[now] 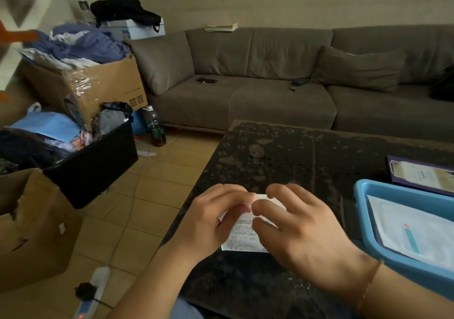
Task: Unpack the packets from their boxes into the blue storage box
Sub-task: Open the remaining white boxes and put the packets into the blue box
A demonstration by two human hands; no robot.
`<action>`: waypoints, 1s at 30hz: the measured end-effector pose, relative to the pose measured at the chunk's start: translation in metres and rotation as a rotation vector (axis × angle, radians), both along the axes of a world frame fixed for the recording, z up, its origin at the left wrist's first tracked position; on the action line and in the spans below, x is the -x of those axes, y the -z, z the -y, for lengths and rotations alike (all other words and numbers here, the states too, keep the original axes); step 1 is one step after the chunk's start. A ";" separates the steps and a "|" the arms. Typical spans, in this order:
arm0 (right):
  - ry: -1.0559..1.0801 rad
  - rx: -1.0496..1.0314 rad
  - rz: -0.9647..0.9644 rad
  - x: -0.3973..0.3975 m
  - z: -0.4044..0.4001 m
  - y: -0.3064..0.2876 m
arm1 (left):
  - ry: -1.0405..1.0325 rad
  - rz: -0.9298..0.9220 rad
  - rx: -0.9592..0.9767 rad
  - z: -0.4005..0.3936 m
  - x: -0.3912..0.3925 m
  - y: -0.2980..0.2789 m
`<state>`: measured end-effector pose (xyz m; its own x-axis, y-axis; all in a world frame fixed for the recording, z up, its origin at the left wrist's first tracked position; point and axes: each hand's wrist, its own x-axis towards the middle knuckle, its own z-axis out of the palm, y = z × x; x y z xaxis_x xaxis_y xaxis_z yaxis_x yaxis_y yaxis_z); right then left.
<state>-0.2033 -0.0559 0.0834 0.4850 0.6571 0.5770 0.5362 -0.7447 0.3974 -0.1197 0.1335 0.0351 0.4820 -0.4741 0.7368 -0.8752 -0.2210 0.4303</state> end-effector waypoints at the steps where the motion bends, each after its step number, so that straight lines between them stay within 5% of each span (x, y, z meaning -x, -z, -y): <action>1: 0.001 0.009 0.045 -0.001 0.001 0.005 | 0.007 -0.003 0.013 0.001 0.000 0.000; 13: 0.083 0.102 0.225 -0.018 0.019 0.047 | -0.031 -0.071 -0.006 0.010 -0.003 -0.015; 17: 0.110 0.235 0.075 -0.005 0.031 0.063 | -0.095 -0.123 -0.257 0.009 -0.002 -0.037; 22: 0.257 -0.373 -0.084 0.006 0.016 0.049 | -0.099 -0.029 -0.552 0.017 0.010 -0.059; 27: 0.296 -0.415 -0.252 0.006 0.018 0.035 | -0.192 0.097 -0.659 0.019 0.019 -0.064; 30: 0.326 -0.519 -0.238 0.021 0.025 0.023 | -0.311 0.237 -0.494 0.034 0.012 -0.057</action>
